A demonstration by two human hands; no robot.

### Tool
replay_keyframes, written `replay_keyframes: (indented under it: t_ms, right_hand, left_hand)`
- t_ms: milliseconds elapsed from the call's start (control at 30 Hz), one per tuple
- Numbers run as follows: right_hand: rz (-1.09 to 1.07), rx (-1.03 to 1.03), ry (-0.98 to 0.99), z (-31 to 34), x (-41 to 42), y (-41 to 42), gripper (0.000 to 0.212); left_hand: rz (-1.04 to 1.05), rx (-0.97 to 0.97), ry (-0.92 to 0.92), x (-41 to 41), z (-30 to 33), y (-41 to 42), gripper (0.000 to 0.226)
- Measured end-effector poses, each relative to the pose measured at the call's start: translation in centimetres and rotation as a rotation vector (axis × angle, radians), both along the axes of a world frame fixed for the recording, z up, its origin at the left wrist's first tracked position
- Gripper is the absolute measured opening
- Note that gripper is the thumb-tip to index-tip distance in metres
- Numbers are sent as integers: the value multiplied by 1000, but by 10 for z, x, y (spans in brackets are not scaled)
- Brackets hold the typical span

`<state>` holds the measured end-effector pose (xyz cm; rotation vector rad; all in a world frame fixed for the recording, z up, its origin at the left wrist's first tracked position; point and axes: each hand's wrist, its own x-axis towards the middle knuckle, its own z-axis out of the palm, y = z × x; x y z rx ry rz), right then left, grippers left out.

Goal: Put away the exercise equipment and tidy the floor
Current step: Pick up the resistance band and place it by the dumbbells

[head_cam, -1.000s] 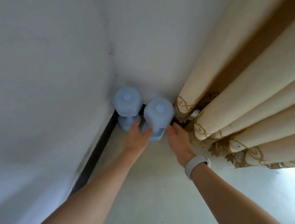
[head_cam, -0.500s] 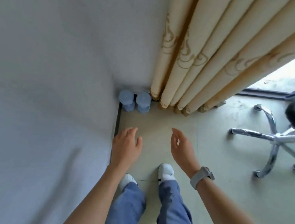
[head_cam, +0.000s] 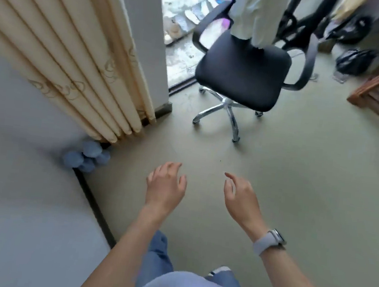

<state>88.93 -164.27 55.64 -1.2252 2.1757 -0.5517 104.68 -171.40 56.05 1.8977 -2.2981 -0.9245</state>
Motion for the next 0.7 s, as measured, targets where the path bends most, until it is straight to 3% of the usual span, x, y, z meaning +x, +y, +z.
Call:
replay_keyframes:
  t_ms: [233,367,700]
  right_hand:
    - [-481,72,-9,7,-164,218,32]
    - [-776,99,-22,7,-234,336,32]
    - [-1345,77,-55,-13,-397,545,28]
  left_hand:
    - [-376,27,-5,-190,3,145,41]
    - [-700,50,-60,-296,4,243,42]
    - [-1345,28,-177,-576,-9,404,42]
